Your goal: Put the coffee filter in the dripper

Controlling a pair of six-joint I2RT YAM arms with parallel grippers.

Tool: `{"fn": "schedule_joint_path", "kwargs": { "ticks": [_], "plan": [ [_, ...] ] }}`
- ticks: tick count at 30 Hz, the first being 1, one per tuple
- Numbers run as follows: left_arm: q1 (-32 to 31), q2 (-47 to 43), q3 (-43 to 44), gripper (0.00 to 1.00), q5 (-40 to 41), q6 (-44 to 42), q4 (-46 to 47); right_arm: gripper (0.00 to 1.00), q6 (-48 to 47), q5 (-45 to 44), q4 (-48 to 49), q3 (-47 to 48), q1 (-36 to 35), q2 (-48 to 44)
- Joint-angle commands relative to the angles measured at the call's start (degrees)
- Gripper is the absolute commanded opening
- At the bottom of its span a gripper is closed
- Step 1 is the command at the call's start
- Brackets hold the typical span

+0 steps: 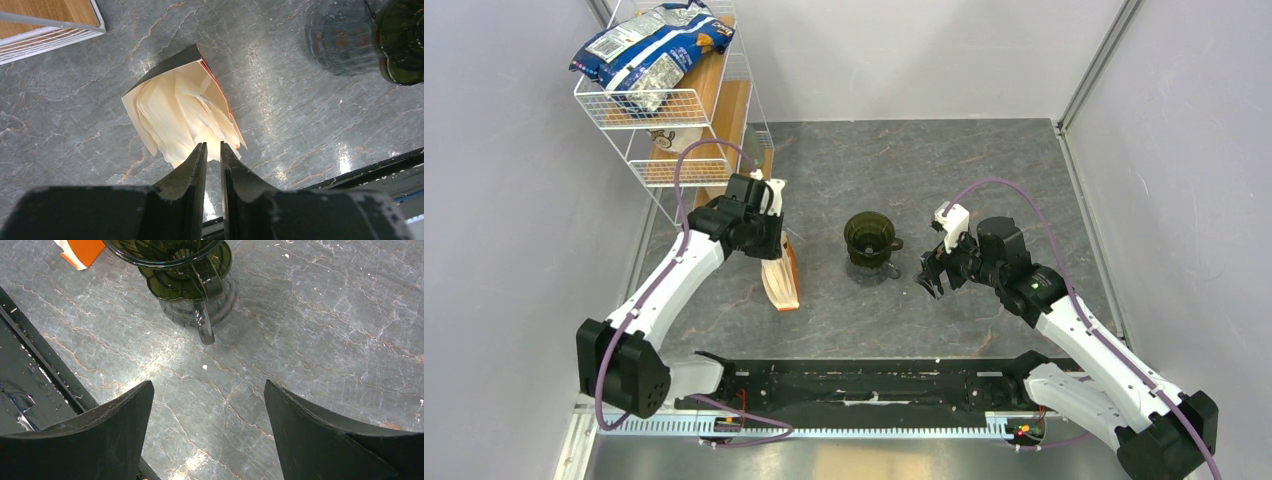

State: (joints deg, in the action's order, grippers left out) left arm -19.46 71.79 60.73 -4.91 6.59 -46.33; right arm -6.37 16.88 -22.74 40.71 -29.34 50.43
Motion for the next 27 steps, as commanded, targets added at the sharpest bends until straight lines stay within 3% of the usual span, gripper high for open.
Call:
{"fn": "schedule_joint_path", "kwargs": {
  "ticks": [1, 27],
  "plan": [
    [-0.02, 1.68, 2.76, 0.23, 0.68, -3.97, 2.42, 0.89, 0.74, 0.64, 1.79, 2.11, 0.21, -0.83],
    [0.10, 5.67, 2.12, 0.22, 2.71, -6.41, 3.44, 0.90, 0.39, -0.38, 1.83, 2.09, 0.21, -1.03]
  ]
}}
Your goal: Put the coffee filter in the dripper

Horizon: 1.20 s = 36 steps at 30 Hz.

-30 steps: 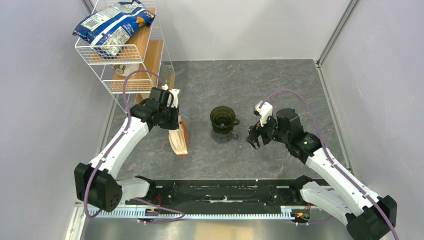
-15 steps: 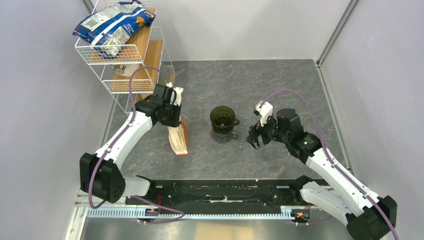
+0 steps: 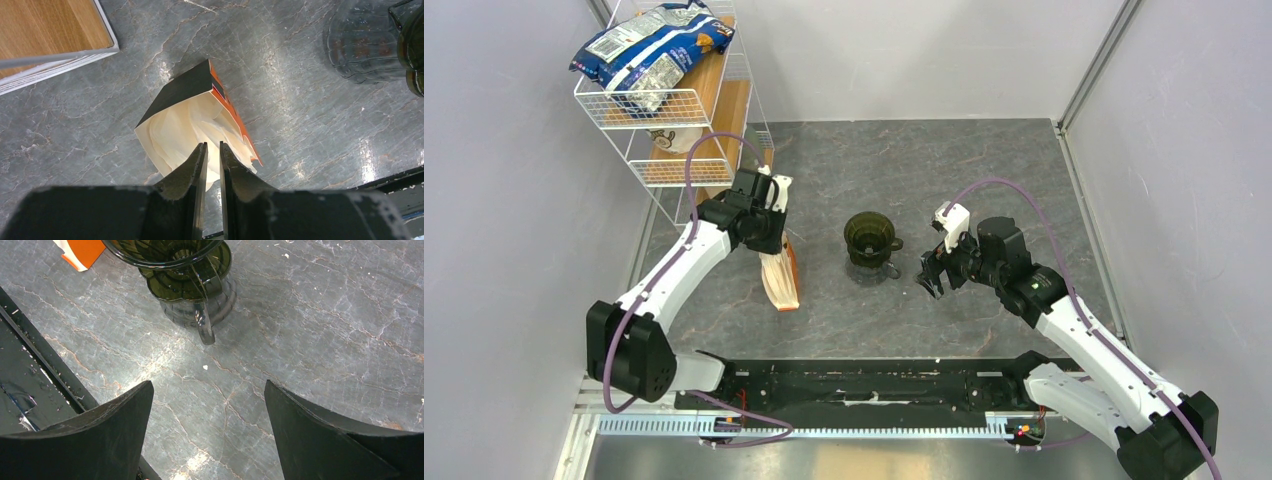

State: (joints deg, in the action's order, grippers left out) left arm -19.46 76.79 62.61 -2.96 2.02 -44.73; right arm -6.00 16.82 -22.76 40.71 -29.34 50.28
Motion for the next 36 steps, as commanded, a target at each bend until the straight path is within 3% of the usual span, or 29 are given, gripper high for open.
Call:
{"fn": "schedule_joint_path", "kwargs": {
  "ticks": [1, 36],
  "plan": [
    [0.07, 0.70, 0.17, 0.22, 1.11, -1.86, 1.83, 0.90, 0.02, -0.33, 1.93, 2.09, 0.16, -0.82],
    [0.09, 0.23, -1.92, 0.24, 1.16, 0.35, -0.62, 0.90, 0.05, -0.25, 1.64, 1.92, 0.21, -1.57]
  ]
}}
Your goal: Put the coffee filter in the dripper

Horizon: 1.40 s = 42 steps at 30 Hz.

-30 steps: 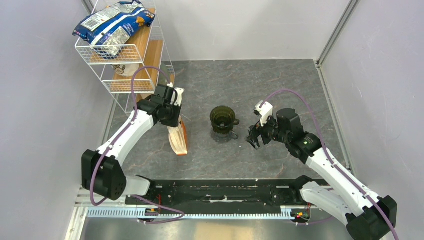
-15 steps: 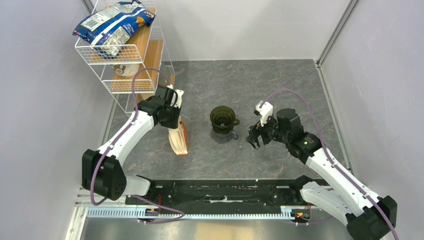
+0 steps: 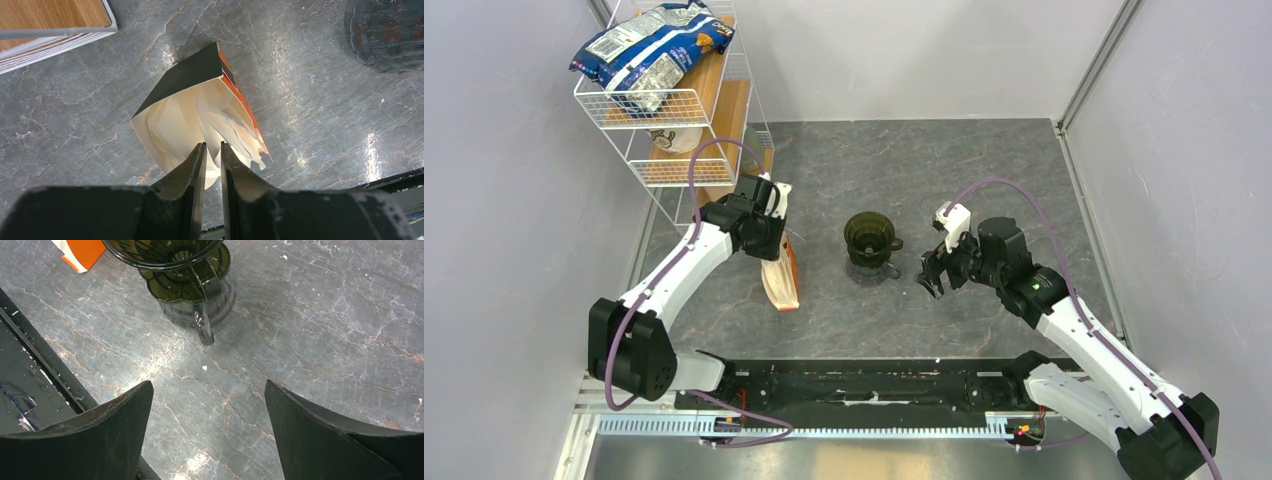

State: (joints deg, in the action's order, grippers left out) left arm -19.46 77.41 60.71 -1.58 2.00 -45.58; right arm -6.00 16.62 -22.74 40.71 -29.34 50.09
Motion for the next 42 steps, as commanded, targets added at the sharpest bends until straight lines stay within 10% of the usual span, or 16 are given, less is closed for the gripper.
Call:
{"fn": "schedule_joint_path", "kwargs": {
  "ticks": [1, 11, 18, 42],
  "plan": [
    [0.10, -0.28, -0.06, 0.24, -0.17, 0.37, 0.34, 0.90, 0.00, -0.03, 1.63, 1.87, 0.16, -1.31],
    [0.08, 1.63, 0.11, 0.23, -0.15, 0.64, 1.42, 0.90, -0.34, -0.45, 0.78, 1.92, 0.17, -2.20],
    [0.10, -0.11, 3.14, 0.03, -1.17, 0.81, -2.11, 0.90, -0.27, 0.35, 0.63, 2.95, 0.19, -2.13],
    [0.92, -14.87, 22.73, 0.02, -12.22, 1.46, -21.11, 0.86, 13.33, -1.78, 0.97, 18.86, -1.74, 4.09]
  ]
}}
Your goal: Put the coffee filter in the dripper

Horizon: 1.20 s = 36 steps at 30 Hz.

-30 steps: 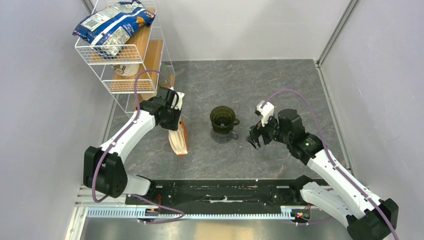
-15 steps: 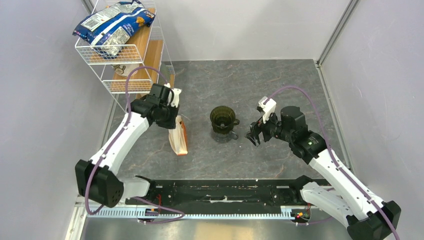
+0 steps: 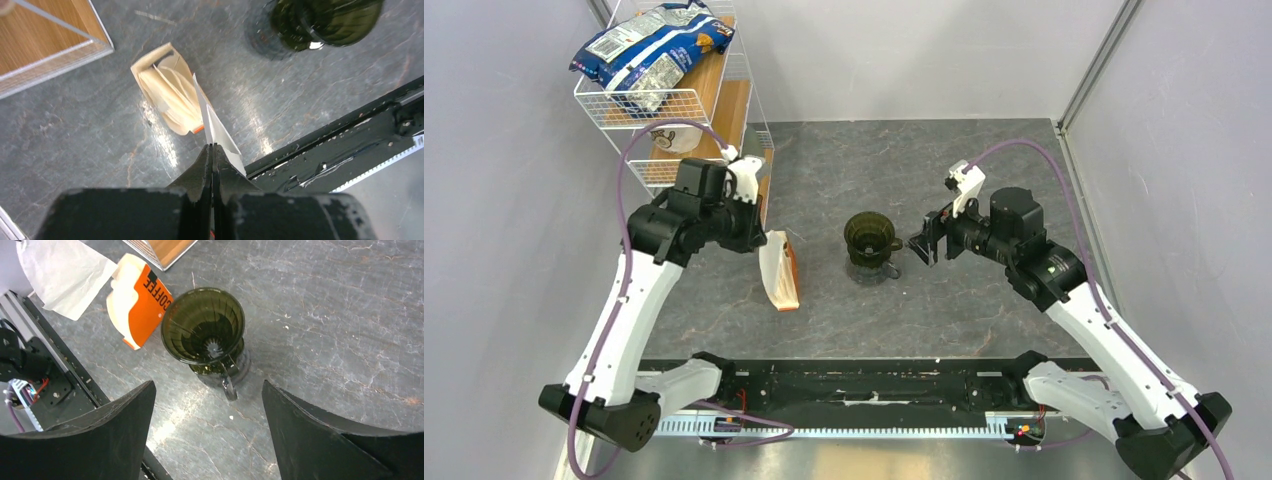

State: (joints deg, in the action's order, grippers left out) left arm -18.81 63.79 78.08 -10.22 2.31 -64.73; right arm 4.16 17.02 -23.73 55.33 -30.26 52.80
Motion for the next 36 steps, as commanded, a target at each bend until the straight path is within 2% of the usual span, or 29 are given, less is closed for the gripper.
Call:
{"fn": "schedule_joint_path", "kwargs": {
  "ticks": [1, 3, 5, 13, 16, 19, 24, 31, 36],
  "plan": [
    [0.26, -0.78, 6.89, 0.02, -4.63, 1.33, -1.91, 0.87, 3.20, -2.06, 2.12, 4.84, -1.00, 1.82],
    [0.26, 0.75, 9.89, 0.02, -6.40, 2.16, -1.27, 0.94, 1.78, -1.77, 4.03, 5.67, -1.20, 2.72],
    [0.28, 2.60, 13.00, 0.02, -8.02, 3.46, -0.08, 0.97, 0.20, -3.09, 7.02, 6.92, -1.38, 4.42],
    [0.28, 11.47, 20.52, 0.02, -8.24, 10.29, 9.37, 0.97, -1.79, -14.71, 7.52, 26.74, -6.12, 18.77],
    [0.50, 15.87, 23.46, 0.02, -8.09, 12.22, 11.20, 0.97, 1.05, -17.99, 6.09, 31.86, -8.86, 22.63],
    [1.38, 18.88, 25.28, 0.02, -7.92, 15.31, 13.35, 0.97, 3.41, -21.63, 6.29, 31.77, -12.44, 23.65],
    [1.84, 21.51, 25.16, 0.02, -7.01, 20.45, 17.03, 0.97, -3.63, -30.92, 12.73, 28.93, -21.55, 24.78],
    [2.21, 21.29, 20.84, 0.02, -7.57, 26.76, 21.06, 0.97, -9.10, -34.15, 14.76, 31.68, -24.50, 31.53],
    [2.50, 21.38, 20.68, 0.02, -8.65, 27.99, 21.54, 0.96, -11.85, -37.49, 16.95, 32.44, -26.09, 34.94]
  ]
}}
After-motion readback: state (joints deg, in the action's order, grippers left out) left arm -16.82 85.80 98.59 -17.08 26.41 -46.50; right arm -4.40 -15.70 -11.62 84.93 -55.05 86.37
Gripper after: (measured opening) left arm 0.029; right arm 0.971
